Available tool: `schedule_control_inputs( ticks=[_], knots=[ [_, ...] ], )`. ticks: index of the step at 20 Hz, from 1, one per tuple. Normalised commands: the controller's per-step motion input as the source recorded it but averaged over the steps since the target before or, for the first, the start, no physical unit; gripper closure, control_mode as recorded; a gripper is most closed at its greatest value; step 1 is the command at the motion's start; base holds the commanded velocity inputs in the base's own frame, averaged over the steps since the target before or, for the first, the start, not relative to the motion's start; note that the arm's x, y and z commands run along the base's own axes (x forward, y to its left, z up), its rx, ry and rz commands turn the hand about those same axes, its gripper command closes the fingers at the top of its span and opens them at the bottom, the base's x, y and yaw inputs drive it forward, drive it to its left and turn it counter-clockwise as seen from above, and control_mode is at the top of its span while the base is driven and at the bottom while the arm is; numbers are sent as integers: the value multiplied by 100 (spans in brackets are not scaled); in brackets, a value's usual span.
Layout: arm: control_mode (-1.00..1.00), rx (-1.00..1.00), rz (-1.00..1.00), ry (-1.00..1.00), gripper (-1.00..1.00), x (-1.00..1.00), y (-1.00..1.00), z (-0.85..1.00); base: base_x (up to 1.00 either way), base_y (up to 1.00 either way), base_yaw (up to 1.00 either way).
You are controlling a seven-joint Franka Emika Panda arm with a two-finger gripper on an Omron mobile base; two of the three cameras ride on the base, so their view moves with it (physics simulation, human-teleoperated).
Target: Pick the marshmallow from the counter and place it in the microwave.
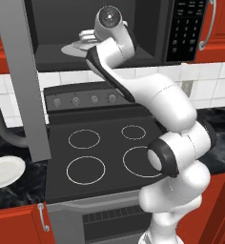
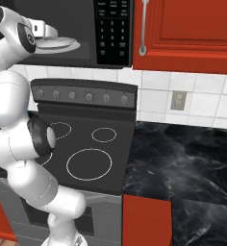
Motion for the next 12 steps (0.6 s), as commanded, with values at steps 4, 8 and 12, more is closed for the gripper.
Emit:
schedule_control_inputs(
  ticks=[4, 8, 12],
  knots=[
    [-100, 7, 0, 7, 100, 54, 0, -24, 0, 0, 0],
    [-100, 5, 0, 14, 100, 75, 0, -1, 0, 0, 0],
    [-100, 1, 0, 14, 100, 44, 0, 0, 0, 0, 0]
  ],
)
